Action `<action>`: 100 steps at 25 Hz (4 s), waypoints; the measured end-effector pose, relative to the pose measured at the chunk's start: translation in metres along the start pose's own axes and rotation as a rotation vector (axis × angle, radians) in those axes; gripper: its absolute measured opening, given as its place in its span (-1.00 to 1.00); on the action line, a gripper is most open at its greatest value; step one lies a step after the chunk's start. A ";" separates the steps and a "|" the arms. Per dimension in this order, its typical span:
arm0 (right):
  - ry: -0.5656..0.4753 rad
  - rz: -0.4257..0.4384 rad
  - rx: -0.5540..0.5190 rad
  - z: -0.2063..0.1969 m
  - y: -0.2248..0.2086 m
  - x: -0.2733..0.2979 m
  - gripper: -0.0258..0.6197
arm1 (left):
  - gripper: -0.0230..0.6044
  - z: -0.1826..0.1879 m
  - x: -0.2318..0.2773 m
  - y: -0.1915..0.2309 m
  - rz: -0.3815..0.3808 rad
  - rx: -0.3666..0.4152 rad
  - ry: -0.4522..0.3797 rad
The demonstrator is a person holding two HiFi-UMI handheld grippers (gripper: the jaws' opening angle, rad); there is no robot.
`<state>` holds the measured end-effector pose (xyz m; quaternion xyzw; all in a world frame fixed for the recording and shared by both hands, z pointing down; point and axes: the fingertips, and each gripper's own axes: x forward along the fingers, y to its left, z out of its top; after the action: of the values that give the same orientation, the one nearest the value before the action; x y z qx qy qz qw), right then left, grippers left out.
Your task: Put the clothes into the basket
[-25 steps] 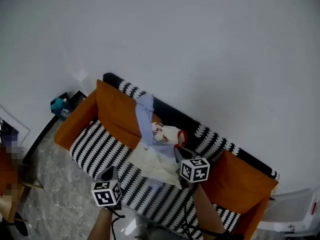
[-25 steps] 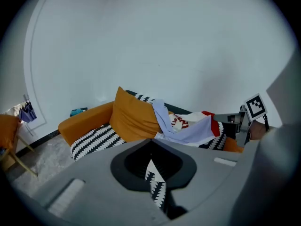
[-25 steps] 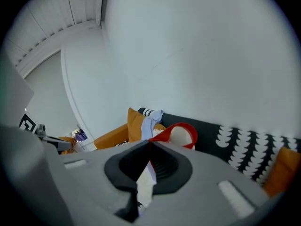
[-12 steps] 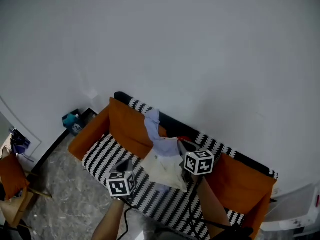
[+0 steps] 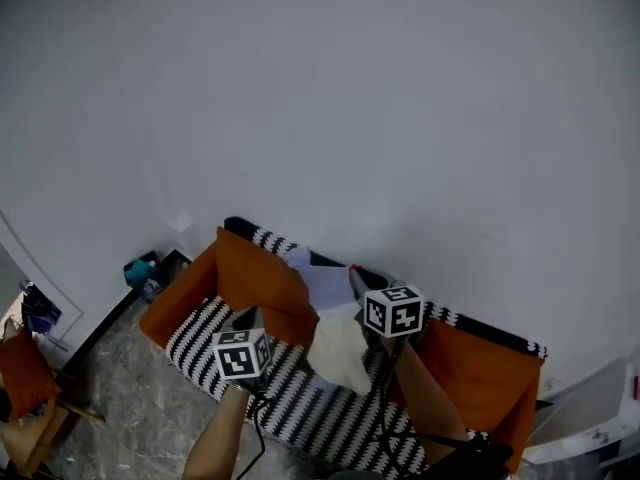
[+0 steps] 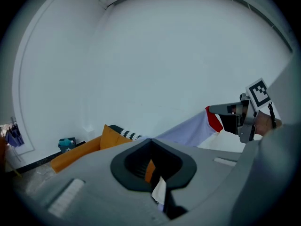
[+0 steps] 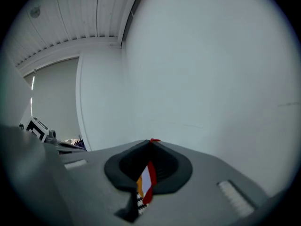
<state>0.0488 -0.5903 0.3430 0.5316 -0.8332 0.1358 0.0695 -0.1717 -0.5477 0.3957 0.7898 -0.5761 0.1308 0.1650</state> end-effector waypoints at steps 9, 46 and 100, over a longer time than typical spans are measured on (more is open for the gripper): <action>-0.119 -0.082 -0.093 0.077 0.020 -0.040 -0.88 | -0.91 0.032 -0.022 -0.002 -0.068 0.008 -0.069; -0.210 -0.606 -0.148 0.080 0.098 -0.365 -0.89 | -0.91 -0.014 -0.162 -0.119 -0.540 0.114 -0.079; -0.223 -1.430 -0.026 -0.127 0.201 -1.071 -0.89 | -0.91 -0.241 -0.585 -0.690 -1.434 0.525 0.030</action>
<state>0.3186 0.4556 0.1546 0.9564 -0.2852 -0.0080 0.0624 0.3051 0.2526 0.3073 0.9820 0.1301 0.1348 0.0241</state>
